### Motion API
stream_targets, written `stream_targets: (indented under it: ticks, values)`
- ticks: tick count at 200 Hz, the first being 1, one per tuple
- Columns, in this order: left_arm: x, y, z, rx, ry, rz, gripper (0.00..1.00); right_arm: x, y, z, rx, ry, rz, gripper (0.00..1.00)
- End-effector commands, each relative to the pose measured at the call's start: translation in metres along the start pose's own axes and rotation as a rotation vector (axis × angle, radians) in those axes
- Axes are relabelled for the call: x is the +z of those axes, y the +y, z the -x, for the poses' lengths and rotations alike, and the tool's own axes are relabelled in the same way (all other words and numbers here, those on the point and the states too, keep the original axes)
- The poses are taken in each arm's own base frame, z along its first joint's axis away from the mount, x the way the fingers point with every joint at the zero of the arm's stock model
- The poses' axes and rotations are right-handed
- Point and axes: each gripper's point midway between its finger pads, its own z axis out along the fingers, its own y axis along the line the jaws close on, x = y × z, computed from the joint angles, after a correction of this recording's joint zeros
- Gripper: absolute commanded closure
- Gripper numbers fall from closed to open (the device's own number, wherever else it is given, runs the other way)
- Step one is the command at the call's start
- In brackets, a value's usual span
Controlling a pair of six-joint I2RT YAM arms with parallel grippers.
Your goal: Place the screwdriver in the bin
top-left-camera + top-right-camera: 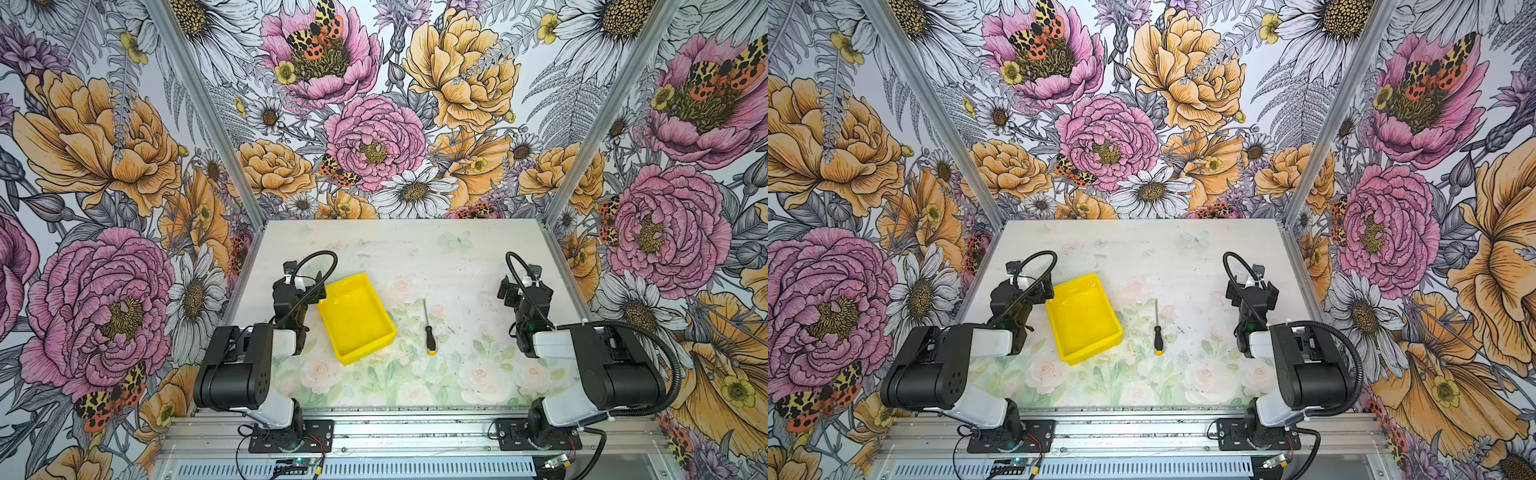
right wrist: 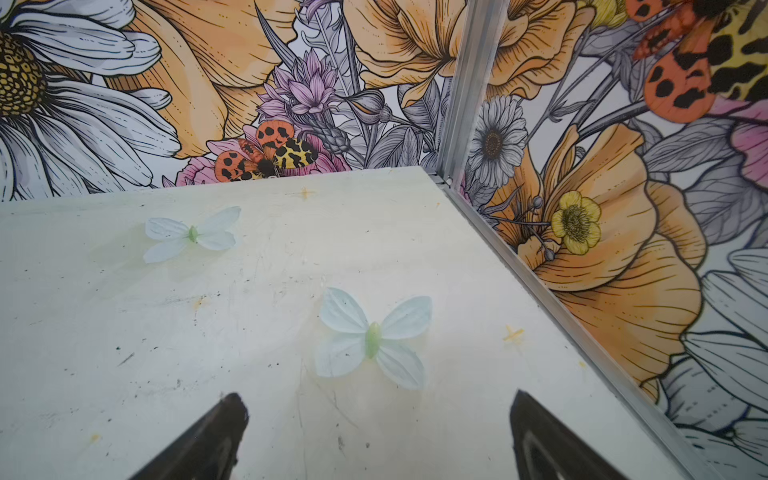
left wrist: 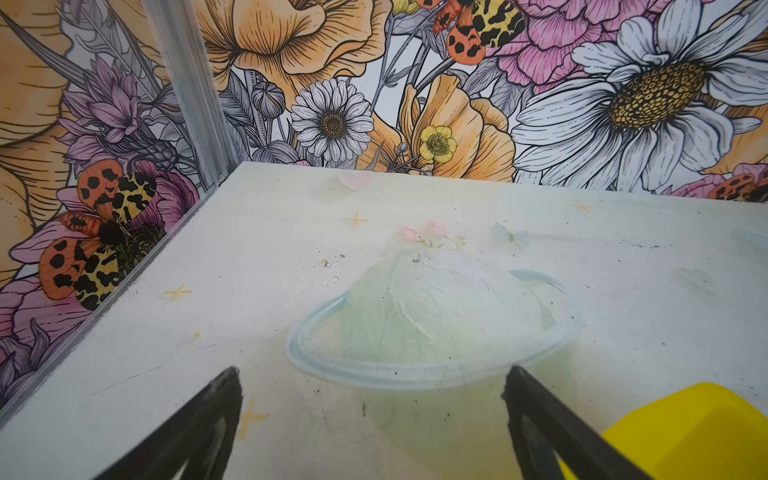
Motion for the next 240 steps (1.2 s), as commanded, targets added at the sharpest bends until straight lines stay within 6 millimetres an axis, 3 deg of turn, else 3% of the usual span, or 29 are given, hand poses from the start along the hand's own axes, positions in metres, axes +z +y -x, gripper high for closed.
stream_targets:
  ticks: [1,240]
  values:
    - [-0.0014,0.0,0.0007,-0.002,-0.016,-0.013,0.01,0.0014,-0.0015,0.0085,0.006,-0.034,-0.014,0.0]
    - [-0.0014,0.0001,0.0009,-0.006,-0.017,-0.019,0.01,0.0017,-0.0021,0.0087,0.014,-0.033,-0.008,0.0]
